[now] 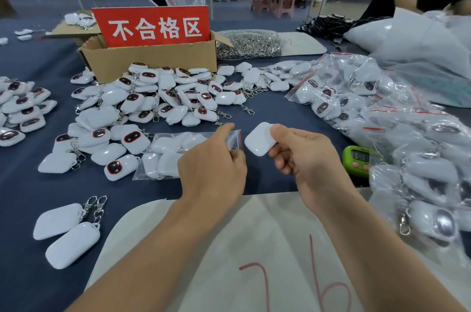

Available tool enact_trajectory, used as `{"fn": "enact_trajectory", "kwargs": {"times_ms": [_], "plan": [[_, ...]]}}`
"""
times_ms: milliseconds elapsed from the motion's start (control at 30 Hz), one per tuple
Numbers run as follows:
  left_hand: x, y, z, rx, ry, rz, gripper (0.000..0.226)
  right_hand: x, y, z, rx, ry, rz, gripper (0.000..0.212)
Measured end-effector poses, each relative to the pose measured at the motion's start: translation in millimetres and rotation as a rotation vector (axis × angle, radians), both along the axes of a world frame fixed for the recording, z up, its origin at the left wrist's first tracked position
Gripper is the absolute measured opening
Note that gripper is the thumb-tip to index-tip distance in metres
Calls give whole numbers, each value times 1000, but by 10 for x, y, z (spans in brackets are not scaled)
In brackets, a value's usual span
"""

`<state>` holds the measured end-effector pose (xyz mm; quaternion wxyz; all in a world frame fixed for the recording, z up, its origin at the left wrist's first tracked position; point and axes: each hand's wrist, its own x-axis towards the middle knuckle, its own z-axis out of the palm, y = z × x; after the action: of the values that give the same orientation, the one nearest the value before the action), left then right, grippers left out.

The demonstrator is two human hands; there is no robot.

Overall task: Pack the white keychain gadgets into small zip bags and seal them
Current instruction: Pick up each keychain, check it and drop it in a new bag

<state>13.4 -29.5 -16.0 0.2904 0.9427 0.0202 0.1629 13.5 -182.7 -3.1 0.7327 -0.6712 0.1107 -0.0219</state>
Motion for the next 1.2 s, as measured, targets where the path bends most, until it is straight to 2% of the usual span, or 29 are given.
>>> {"fn": "enact_trajectory", "kwargs": {"times_ms": [133,233,333,433,533,667,800,833,933,1067,1200], "plan": [[-50,-13,18,-202,-101,-125,64,16,69,-59,-64,18,-28,24],[-54,-6,1,-275,-176,-189,63,28,188,-83,-123,29,88,25],[-54,1,-1,-325,-210,-247,61,14,293,-76,-393,0,320,29],[-58,3,6,-331,-225,-307,61,14,332,-38,-712,-93,396,33],[-29,26,-4,-347,-238,-311,59,20,324,-46,-873,-145,428,30],[4,22,-21,-337,-214,-275,58,45,258,-90,-817,-225,260,28],[20,15,-46,-283,-182,-259,52,50,141,-52,-769,-134,480,45],[24,18,-57,-270,-169,-265,51,56,115,-60,-734,-123,470,47],[45,1,-99,-170,-108,-276,52,107,57,-119,-566,-89,204,43],[69,-32,-124,56,-69,-280,56,184,73,-203,-621,-103,13,40],[85,-29,-140,136,-114,-287,61,279,160,-259,-751,-208,75,38]]}}
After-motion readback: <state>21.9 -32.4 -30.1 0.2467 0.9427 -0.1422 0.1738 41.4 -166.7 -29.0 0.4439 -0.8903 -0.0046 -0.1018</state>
